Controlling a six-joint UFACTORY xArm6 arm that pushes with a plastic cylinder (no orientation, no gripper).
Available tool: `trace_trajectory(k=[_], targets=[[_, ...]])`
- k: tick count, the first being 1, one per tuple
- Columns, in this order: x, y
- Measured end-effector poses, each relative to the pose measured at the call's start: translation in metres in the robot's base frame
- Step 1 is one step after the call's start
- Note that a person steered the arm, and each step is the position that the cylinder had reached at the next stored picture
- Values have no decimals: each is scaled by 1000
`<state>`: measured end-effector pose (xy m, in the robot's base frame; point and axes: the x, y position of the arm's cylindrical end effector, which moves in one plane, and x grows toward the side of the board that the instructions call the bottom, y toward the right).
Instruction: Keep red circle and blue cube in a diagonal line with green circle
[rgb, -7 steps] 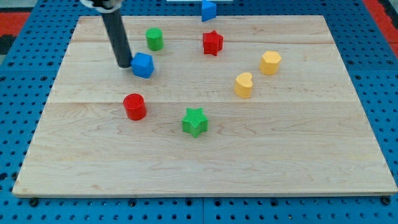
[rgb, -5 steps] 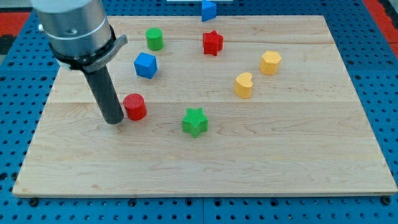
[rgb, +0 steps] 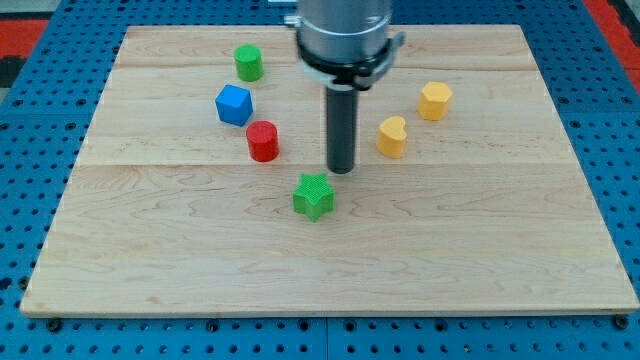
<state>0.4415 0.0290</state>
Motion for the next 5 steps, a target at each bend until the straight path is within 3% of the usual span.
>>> trace_trajectory(k=[2, 4, 5], targets=[[-67, -59], [-70, -136], [-65, -139]])
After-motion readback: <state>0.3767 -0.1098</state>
